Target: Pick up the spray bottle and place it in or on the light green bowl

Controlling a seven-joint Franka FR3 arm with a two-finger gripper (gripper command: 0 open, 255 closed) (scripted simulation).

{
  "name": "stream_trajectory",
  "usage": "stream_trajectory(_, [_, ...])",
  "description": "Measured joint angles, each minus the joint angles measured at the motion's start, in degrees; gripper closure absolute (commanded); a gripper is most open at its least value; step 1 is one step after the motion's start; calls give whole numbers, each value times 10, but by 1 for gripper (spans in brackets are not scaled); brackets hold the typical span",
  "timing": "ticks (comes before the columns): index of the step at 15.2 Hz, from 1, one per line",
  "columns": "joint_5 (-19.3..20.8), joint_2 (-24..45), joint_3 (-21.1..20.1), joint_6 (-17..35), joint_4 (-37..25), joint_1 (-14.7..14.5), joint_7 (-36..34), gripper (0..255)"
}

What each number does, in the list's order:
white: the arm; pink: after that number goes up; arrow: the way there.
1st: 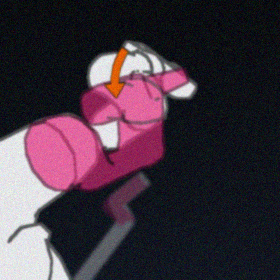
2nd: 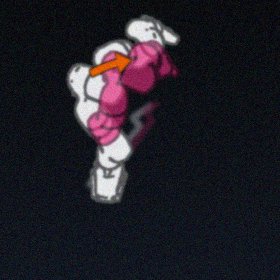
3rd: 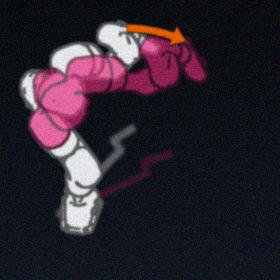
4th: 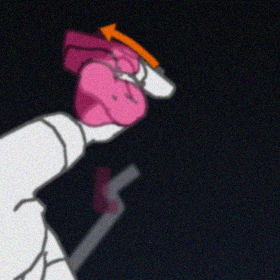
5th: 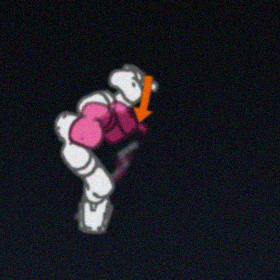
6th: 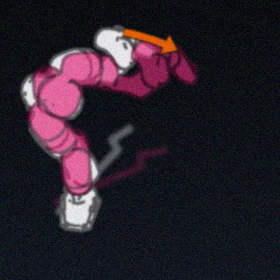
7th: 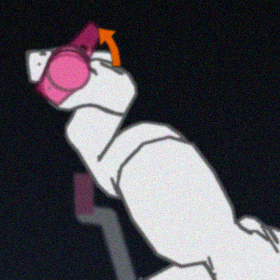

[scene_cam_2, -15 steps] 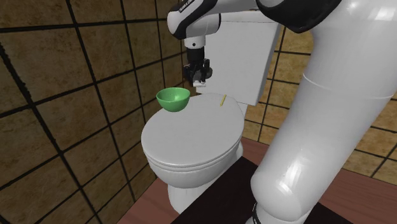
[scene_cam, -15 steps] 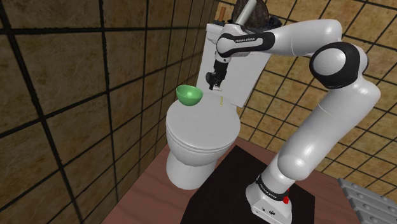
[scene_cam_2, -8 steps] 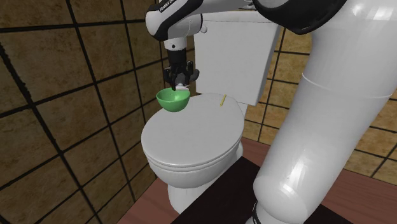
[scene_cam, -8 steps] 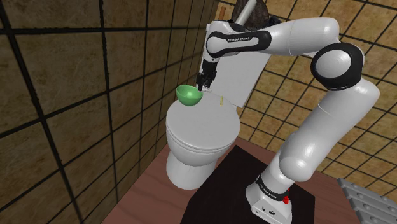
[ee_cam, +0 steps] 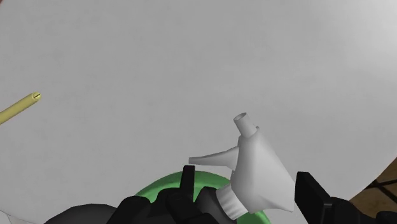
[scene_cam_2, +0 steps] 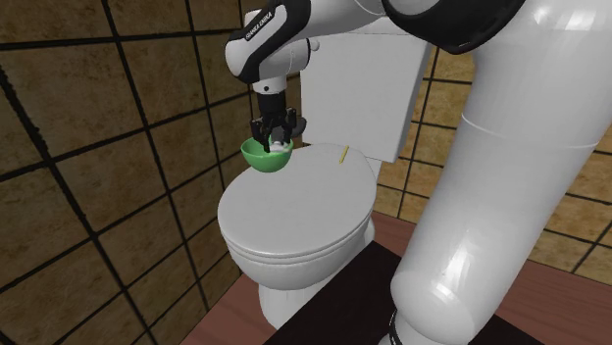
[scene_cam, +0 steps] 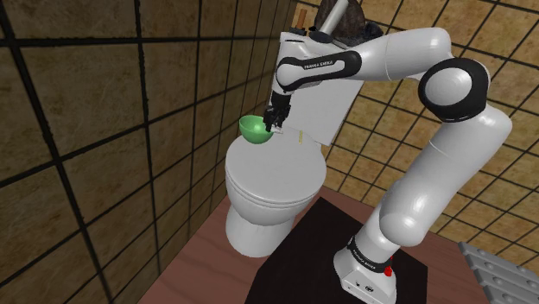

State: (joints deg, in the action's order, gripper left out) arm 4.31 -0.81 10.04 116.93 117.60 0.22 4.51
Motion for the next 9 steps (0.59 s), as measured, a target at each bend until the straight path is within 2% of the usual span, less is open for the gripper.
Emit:
stream_trajectory(5, [-1,14,1,40,26,1,-1,255])
stream_trajectory(9, [-2,17,1,46,28,1,0,255])
